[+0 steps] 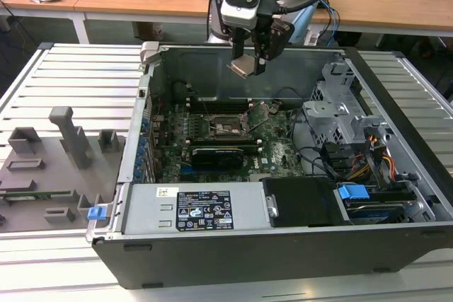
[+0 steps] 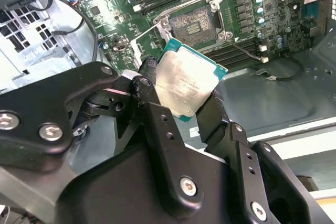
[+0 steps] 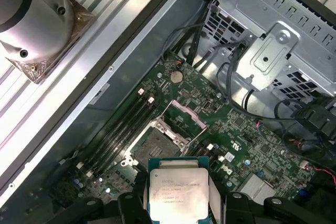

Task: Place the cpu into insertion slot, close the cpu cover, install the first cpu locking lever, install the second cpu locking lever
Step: 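Place the cpu into insertion slot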

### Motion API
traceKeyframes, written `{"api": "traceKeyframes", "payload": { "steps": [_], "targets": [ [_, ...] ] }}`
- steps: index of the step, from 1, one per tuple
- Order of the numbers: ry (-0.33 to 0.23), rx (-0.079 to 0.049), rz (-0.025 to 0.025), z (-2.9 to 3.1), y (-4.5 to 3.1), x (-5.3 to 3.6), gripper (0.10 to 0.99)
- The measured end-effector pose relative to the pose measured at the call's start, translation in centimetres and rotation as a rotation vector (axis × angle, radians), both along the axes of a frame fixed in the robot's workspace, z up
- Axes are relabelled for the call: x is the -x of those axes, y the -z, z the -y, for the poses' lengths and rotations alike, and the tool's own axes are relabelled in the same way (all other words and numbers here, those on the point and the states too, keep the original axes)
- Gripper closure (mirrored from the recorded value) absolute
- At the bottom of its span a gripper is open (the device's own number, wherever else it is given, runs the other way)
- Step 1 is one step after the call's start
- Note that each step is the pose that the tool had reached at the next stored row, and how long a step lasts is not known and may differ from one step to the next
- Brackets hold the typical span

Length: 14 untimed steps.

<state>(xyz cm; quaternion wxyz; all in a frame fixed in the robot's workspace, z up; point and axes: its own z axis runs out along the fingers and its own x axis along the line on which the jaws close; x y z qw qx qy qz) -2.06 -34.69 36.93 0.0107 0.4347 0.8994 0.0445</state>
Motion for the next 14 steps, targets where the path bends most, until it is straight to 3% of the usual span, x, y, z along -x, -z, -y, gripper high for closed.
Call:
{"api": "traceKeyframes", "payload": {
  "steps": [14],
  "targets": [
    [0.074, 0.0, 0.0, 0.0, 0.01, 0.0, 0.545]
  ]
}}
